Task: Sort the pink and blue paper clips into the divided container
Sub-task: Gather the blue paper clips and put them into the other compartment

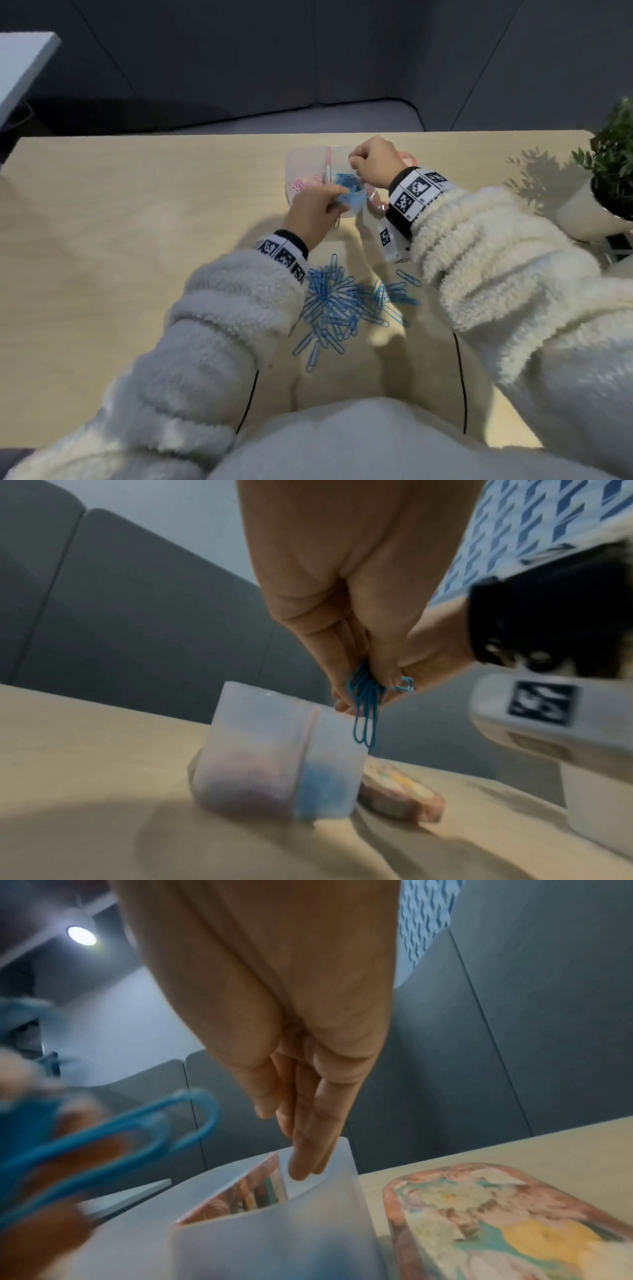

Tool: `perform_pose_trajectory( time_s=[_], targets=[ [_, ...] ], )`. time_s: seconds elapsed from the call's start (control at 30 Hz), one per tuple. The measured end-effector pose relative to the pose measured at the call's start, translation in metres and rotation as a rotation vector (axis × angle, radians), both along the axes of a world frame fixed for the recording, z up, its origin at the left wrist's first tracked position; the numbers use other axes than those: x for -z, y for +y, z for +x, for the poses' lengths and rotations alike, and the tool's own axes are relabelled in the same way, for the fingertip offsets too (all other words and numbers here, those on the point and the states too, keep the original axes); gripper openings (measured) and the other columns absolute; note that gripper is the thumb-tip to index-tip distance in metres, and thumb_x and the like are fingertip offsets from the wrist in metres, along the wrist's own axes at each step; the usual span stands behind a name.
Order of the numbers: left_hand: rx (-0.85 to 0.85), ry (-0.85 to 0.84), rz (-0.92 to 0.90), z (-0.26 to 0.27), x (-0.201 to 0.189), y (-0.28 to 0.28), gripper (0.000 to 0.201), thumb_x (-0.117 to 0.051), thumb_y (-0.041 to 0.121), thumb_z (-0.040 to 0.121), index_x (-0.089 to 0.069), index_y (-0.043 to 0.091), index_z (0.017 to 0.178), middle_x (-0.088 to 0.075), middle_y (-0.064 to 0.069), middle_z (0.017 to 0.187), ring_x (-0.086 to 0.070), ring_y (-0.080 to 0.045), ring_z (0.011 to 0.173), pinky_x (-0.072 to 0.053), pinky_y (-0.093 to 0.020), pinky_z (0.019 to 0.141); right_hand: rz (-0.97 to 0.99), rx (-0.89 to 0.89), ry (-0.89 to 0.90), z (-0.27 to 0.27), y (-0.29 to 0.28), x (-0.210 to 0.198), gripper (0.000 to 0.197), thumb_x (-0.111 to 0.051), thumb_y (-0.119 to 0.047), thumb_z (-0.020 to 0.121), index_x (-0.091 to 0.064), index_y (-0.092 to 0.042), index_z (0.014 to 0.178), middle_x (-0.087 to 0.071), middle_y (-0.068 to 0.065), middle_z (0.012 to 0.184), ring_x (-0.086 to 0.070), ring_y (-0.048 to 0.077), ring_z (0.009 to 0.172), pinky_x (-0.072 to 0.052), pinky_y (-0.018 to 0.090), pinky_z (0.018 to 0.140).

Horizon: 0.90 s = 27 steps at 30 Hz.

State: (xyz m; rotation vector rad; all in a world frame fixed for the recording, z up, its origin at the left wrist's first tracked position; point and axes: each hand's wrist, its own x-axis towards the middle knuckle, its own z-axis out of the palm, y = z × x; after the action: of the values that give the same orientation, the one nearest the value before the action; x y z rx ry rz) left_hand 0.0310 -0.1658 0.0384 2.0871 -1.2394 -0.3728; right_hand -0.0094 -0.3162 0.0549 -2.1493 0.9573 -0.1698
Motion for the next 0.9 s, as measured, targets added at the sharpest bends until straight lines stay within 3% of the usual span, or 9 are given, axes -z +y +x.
perform_pose_trajectory(
  time_s=[0.1,0.2,0.3,0.43,0.5,0.57,0.7,0.83,0.9],
  targets=[
    [-0.08,0.101,-0.048,0.013,-0.009,-0.026,0.029,-0.062,0.014,0.085,-0.065,0.006,0.112,-0.068,-0.01,0.09,-0.057,-0.023,0.078,-0.043,-0.021,0.073,0.024,0.055,-0.119,-0.024,0.001,0.001,0.026,-0.046,-0.003,0.087,-0.067,0.004,0.1,-0.069,0.019,0.103,-0.064,0.028,0.089,-0.051,0.041,0.093],
    [-0.141,0.187,-0.081,0.026,-0.008,-0.05,0.027,-0.063,0.014,0.084,-0.066,0.007,0.11,-0.07,-0.011,0.1,-0.061,-0.02,0.083,-0.051,-0.031,0.086,0.065,0.109,-0.206,-0.06,0.003,0.012,0.02,-0.049,-0.007,0.086,-0.067,0.002,0.085,-0.069,0.023,0.086,-0.065,0.036,0.078,-0.052,0.052,0.084],
    [-0.203,0.189,-0.065,0.032,-0.005,-0.065,0.026,-0.062,0.013,0.085,-0.065,0.007,0.11,-0.068,-0.013,0.105,-0.059,-0.02,0.086,-0.049,-0.033,0.089,0.092,0.2,-0.205,-0.099,0.007,0.028,0.015,-0.053,-0.022,0.082,-0.065,-0.02,0.073,-0.071,0.016,0.084,-0.067,0.034,0.081,-0.053,0.054,0.083],
    [-0.152,0.107,0.091,0.033,0.009,-0.073,0.024,-0.059,0.01,0.084,-0.066,0.007,0.107,-0.068,-0.014,0.106,-0.06,-0.031,0.1,-0.047,-0.036,0.088,0.12,0.18,-0.062,-0.139,0.022,0.048,0.016,-0.055,-0.007,0.085,-0.064,-0.016,0.076,-0.065,0.006,0.078,-0.059,0.023,0.072,-0.051,0.036,0.075],
    [-0.11,0.136,0.127,0.031,0.013,-0.073,0.029,-0.062,0.012,0.083,-0.065,0.007,0.111,-0.068,-0.013,0.11,-0.061,-0.028,0.105,-0.048,-0.034,0.093,0.036,0.155,0.05,-0.155,0.029,0.057,0.011,-0.058,-0.008,0.083,-0.065,-0.014,0.079,-0.062,0.0,0.078,-0.057,0.02,0.075,-0.041,0.025,0.071],
    [-0.087,0.17,0.104,0.029,0.013,-0.072,0.034,-0.066,0.014,0.081,-0.063,0.007,0.114,-0.067,-0.011,0.114,-0.061,-0.024,0.109,-0.047,-0.033,0.098,0.034,0.11,0.178,-0.167,0.033,0.066,0.006,-0.064,-0.014,0.079,-0.063,-0.015,0.085,-0.059,0.0,0.08,-0.055,0.02,0.078,-0.036,0.022,0.071],
    [-0.016,0.025,0.106,0.028,0.008,-0.066,0.029,-0.058,0.01,0.084,-0.064,0.009,0.113,-0.064,-0.008,0.12,-0.056,-0.025,0.111,-0.043,-0.032,0.097,0.016,-0.101,0.413,-0.179,0.043,0.081,0.054,-0.081,-0.042,0.061,-0.054,-0.015,0.099,-0.05,0.007,0.094,-0.048,0.025,0.091,-0.041,0.031,0.078],
    [0.091,-0.067,-0.055,0.001,0.016,-0.045,0.025,-0.045,0.004,0.081,-0.069,0.006,0.087,-0.066,-0.014,0.096,-0.06,-0.03,0.09,-0.045,-0.033,0.081,-0.07,-0.166,0.456,-0.179,0.06,0.084,0.08,-0.083,-0.047,0.053,-0.049,-0.012,0.116,-0.048,0.01,0.113,-0.045,0.029,0.108,-0.044,0.04,0.09],
    [0.279,-0.118,0.144,-0.018,0.028,-0.03,0.021,-0.05,0.006,0.083,-0.069,0.012,0.089,-0.067,-0.007,0.097,-0.061,-0.026,0.092,-0.046,-0.033,0.082,-0.075,-0.198,0.451,-0.178,0.065,0.084,0.087,-0.083,-0.046,0.053,-0.046,-0.012,0.123,-0.045,0.008,0.116,-0.042,0.028,0.11,-0.044,0.04,0.091]
  ],
)
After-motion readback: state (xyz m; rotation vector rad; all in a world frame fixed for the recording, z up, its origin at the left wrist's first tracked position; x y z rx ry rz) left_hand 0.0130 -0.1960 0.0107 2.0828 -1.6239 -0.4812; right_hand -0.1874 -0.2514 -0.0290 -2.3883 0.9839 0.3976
